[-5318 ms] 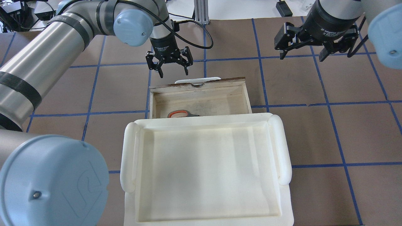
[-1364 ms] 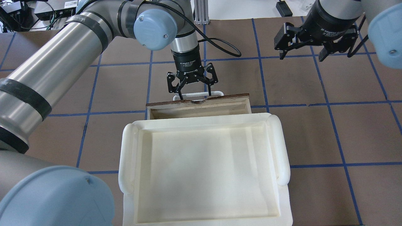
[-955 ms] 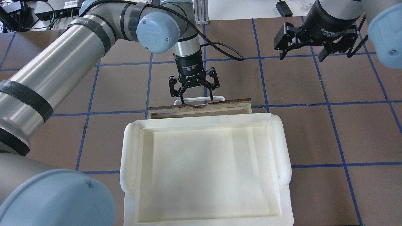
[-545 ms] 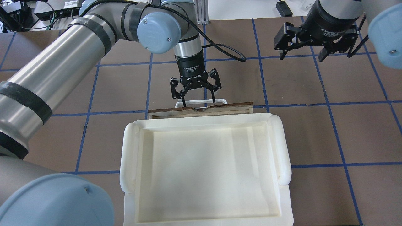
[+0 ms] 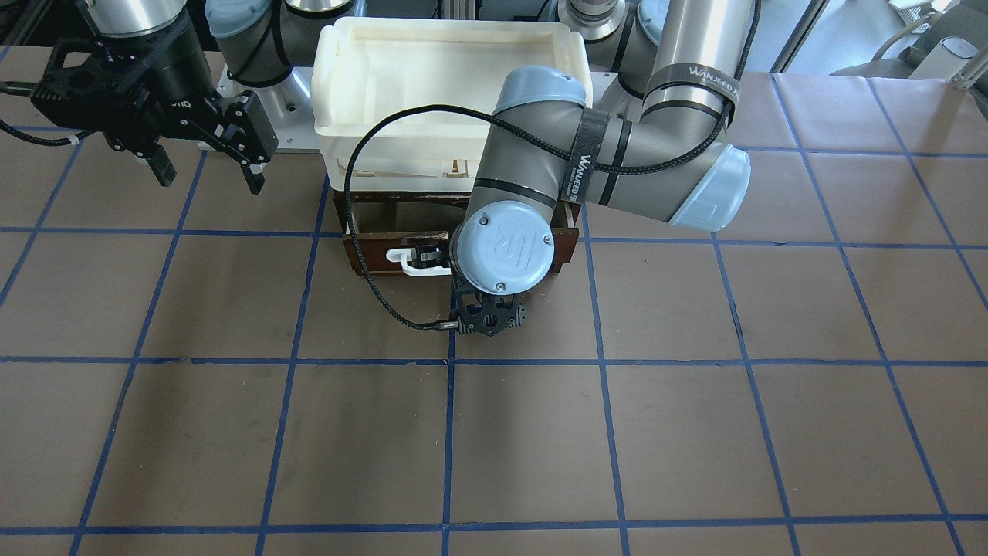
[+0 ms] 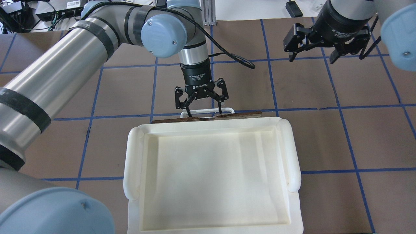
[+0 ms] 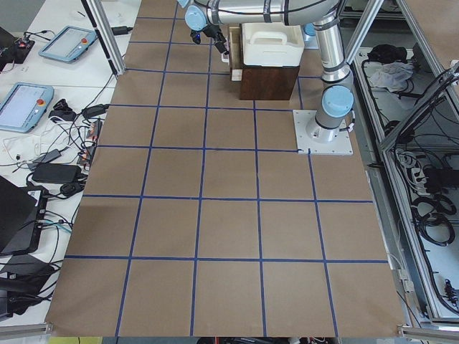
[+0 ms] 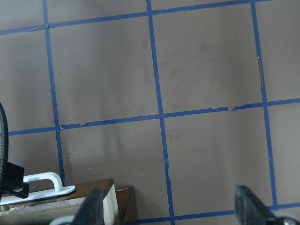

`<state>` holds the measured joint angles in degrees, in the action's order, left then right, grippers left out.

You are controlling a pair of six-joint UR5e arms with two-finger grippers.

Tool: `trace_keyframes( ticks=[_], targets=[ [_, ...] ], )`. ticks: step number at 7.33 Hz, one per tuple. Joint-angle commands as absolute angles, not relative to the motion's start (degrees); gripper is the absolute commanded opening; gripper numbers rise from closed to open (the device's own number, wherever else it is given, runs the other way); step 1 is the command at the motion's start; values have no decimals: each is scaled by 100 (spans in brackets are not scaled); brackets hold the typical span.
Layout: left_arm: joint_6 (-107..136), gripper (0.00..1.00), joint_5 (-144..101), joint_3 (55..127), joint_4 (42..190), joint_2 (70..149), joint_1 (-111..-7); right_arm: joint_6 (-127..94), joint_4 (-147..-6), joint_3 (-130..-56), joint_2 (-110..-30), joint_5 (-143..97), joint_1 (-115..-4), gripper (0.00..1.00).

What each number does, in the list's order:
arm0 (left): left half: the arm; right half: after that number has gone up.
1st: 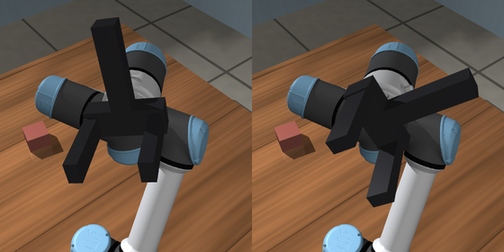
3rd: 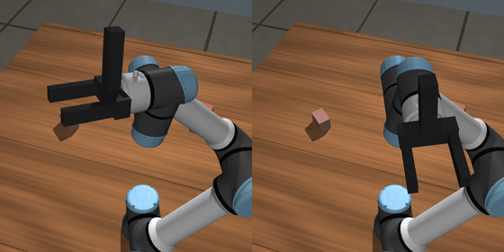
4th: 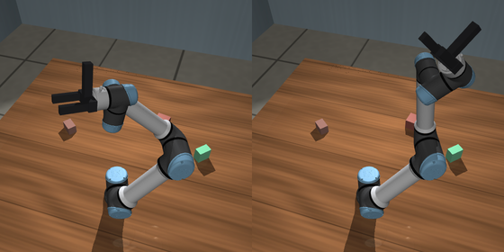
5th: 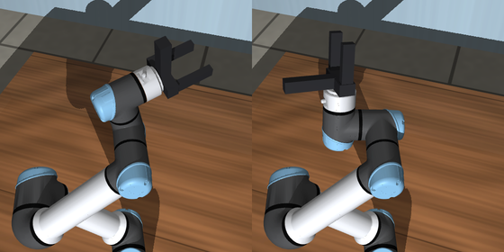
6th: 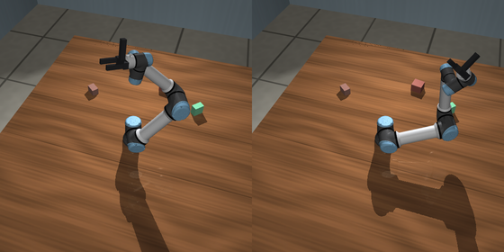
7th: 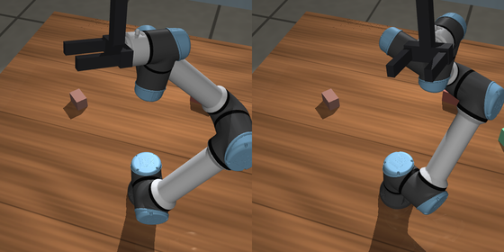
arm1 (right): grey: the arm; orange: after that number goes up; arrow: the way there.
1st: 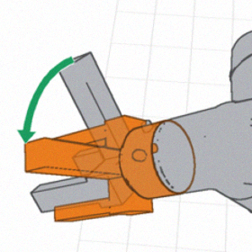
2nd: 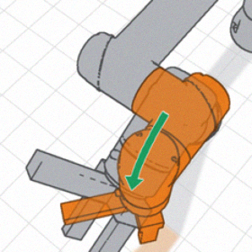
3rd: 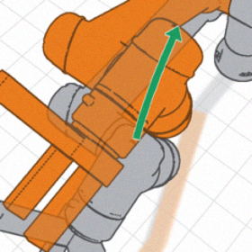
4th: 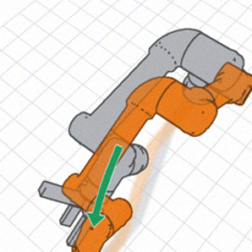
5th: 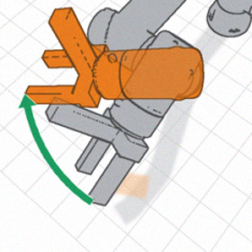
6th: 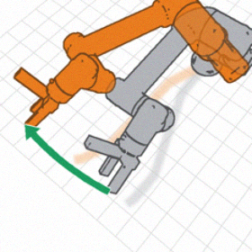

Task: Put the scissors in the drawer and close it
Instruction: 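Push the drawer shut with the left gripper, away from the robot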

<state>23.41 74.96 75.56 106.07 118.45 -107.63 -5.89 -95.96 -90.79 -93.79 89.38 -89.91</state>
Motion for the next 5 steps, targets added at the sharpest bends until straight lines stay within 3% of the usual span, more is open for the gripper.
trace_keyframes(
  ticks=[1, 5],
  targets=[
    [2338, 100, 7339, 7620, 10835, 11812, -10775, -589, -9598, -9079, -9378, 8938, -8991, 100],
    [2338, 100, 7032, 7620, 11372, 11760, -10775, -589, -9598, -9079, -9378, 8938, -8991, 100]
  ],
)
